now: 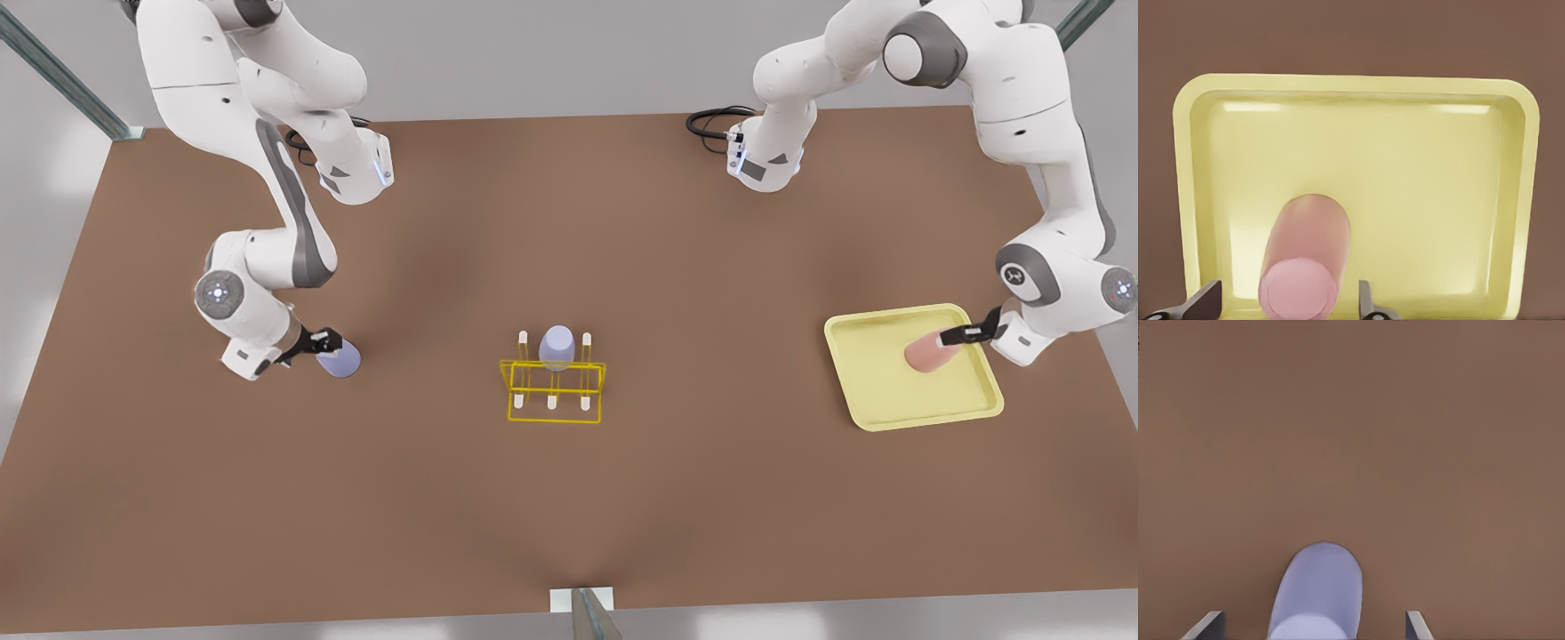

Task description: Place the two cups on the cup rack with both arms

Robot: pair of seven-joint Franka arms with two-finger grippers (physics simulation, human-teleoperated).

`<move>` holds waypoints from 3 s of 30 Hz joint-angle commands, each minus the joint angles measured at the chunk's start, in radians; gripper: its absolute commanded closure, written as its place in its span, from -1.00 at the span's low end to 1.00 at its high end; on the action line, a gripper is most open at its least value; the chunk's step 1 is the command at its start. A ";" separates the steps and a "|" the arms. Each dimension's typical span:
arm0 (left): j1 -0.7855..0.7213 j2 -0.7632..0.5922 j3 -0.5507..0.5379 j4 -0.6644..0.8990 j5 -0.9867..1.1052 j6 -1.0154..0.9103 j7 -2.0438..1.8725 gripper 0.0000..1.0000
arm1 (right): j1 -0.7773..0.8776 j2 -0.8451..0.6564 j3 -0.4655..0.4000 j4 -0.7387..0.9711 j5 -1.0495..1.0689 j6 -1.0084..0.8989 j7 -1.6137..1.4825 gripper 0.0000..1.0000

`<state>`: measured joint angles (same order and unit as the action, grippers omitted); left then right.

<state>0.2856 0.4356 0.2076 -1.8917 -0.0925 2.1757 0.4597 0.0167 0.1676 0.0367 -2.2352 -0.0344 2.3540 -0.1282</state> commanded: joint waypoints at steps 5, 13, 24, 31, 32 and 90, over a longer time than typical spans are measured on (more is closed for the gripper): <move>-0.006 0.000 0.016 -0.079 0.011 0.116 0.344 -1.00 | 0.016 -0.003 -0.003 -0.110 -0.005 0.206 0.151 -1.00; -0.003 0.025 0.016 -0.125 0.005 0.222 0.338 -1.00 | 0.016 -0.005 -0.003 -0.147 -0.005 0.174 0.294 -1.00; -0.003 0.052 0.016 -0.130 -0.018 0.266 0.336 -1.00 | 0.006 0.072 -0.005 -0.138 -0.007 0.157 0.292 -1.00; -0.016 0.049 0.012 -0.129 -0.082 0.273 0.321 -1.00 | 0.005 0.087 -0.008 -0.138 -0.007 0.157 0.292 -1.00; -0.016 0.049 0.010 -0.129 -0.082 0.285 0.321 -1.00 | 0.005 0.089 -0.008 -0.138 -0.007 0.157 0.291 -1.00; -0.614 0.230 -0.139 0.601 -0.010 -0.313 -0.805 -0.68 | 0.417 0.299 0.032 0.568 0.160 0.001 0.268 -0.61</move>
<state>-0.3257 0.6386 0.0840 -1.3416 -0.0946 1.9949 0.3220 0.4307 0.4672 0.0634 -1.6697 0.1667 2.3758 -0.1137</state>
